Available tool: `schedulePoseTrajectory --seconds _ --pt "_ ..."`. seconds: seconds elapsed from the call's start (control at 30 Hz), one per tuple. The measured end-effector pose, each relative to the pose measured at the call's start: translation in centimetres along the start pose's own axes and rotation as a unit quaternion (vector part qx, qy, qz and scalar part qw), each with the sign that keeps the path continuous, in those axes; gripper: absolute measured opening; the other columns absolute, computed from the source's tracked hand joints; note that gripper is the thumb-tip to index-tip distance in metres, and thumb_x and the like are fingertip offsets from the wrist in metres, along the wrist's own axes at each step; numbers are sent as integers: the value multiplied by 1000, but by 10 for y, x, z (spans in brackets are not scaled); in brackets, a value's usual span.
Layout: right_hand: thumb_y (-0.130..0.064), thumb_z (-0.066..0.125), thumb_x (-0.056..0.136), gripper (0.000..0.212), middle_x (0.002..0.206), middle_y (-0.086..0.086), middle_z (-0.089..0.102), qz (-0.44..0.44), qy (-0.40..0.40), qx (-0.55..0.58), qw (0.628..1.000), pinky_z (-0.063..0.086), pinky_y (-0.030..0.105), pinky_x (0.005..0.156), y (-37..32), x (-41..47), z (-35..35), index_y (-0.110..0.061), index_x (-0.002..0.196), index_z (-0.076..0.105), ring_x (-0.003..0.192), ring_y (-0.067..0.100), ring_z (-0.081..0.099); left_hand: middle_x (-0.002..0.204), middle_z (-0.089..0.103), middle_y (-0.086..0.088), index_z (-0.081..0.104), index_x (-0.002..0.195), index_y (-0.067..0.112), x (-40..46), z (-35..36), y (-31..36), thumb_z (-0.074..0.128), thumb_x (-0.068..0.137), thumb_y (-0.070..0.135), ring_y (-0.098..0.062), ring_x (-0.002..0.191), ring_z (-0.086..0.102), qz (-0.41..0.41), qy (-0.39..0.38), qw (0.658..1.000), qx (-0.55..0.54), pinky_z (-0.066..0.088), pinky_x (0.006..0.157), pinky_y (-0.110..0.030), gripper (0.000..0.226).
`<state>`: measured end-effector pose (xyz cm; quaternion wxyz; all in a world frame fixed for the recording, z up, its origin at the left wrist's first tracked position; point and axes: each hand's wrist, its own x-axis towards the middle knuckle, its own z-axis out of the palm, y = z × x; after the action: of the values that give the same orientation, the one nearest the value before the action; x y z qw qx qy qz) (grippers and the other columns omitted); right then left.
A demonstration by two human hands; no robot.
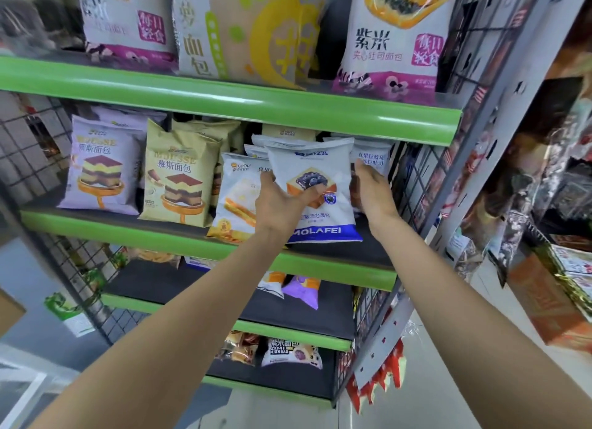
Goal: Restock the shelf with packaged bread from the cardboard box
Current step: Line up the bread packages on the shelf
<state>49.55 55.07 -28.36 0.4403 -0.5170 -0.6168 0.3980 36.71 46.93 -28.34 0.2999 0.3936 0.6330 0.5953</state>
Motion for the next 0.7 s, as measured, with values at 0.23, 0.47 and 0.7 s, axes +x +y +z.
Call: schedulePoseTrajectory --seconds 0.23,0.47,0.7 --pt "-22 55 94 49 122 8 57 -78 109 -14 991 44 15 85 5 -11 -4 -1 133 36 112 23 56 104 61 -7 45 117 3 10 36 11 55 90 12 -22 94 60 22 -85 992 87 48 82 -25 30" --pt "5 39 94 61 144 13 35 -99 172 -99 975 34 27 100 9 12 -5 -19 148 22 127 26 42 144 37 -19 24 144 6 41 66 12 46 97 20 -33 136 32 -5 -92 948 304 34 104 -34 54" --pt "17 37 85 69 156 9 3 -101 93 -236 962 16 18 114 13 8 -9 -23 142 38 145 22 5 130 54 -17 23 144 7 43 78 11 45 96 6 -30 118 55 25 -95 938 332 44 85 -31 52"
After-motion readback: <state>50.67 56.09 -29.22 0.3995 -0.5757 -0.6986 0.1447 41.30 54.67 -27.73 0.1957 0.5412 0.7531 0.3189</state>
